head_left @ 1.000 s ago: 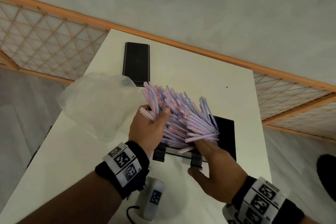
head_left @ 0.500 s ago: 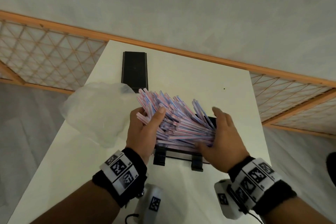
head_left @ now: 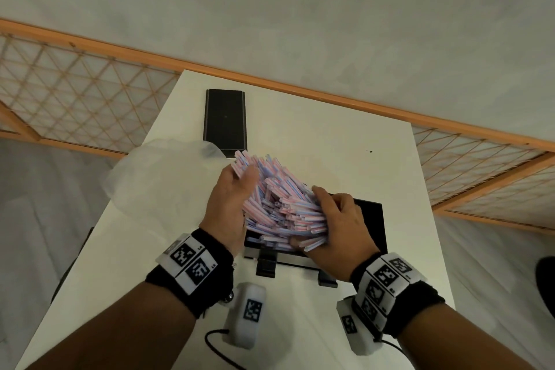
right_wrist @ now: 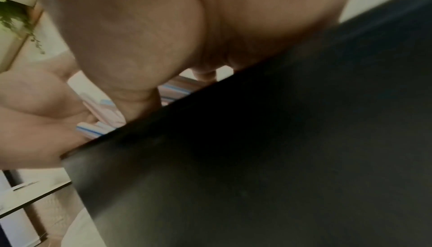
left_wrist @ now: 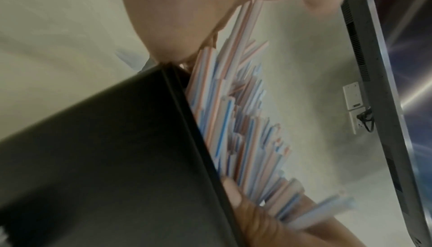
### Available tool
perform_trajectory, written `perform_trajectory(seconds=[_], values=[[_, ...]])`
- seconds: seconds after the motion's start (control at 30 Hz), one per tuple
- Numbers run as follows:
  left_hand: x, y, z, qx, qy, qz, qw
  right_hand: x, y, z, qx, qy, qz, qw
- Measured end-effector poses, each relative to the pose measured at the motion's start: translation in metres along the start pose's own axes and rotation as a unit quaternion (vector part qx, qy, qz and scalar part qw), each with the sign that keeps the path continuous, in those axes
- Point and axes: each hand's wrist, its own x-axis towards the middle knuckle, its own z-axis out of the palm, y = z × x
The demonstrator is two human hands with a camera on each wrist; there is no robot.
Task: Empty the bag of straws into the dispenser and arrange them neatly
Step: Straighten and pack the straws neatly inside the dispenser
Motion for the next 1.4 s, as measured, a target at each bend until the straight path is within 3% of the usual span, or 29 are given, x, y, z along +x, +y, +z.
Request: perform_trajectory(seconds=[0.2,0.37,0.43,0.6,0.7,0.8,0.87,0.93,1.0,1.2,1.4], values=[[0.002,0.000,0.011,0.143,-0.004,0.056,0.988,0.000,-0.005,0.018,0.031,0.024,-0.011,0.999],[-0.008,0.007,0.033,0.042,-0.014,0.061,0.997,-0.006,-0.018,0.003,0.090,0.195,-0.074,0.974],[-0.009,0.010,0.036,0.025,-0.005,0.061,0.998,-0.010,-0.027,-0.002,0.061,0.227,-0.092,0.968],[-0.003,0.009,0.021,0.038,0.068,0.030,0.996,-0.017,-0.027,0.016,0.049,0.152,-0.032,0.987],[-0.004,0.009,0.007,-0.009,0.081,-0.029,0.996,-0.024,-0.015,0.013,0.060,0.186,-0.052,0.979],[-0.006,0.010,-0.003,0.071,0.139,-0.011,0.988,-0.030,-0.002,0.011,0.009,0.174,-0.023,0.985],[-0.009,0.015,-0.006,0.223,0.165,0.013,0.961,-0.031,0.001,0.008,-0.009,0.108,0.019,0.994],[-0.013,0.022,-0.006,0.380,0.173,0.006,0.909,-0.029,-0.002,0.003,-0.023,0.034,0.044,0.998],[-0.014,0.027,-0.001,0.471,0.175,0.001,0.865,-0.027,-0.006,0.001,-0.046,-0.018,0.053,0.997],[-0.019,0.034,0.006,0.549,0.179,0.195,0.793,-0.023,-0.015,-0.006,-0.078,-0.041,0.064,0.994],[-0.014,0.035,0.007,0.594,0.136,0.246,0.754,-0.020,-0.023,-0.020,-0.058,-0.044,0.053,0.996]])
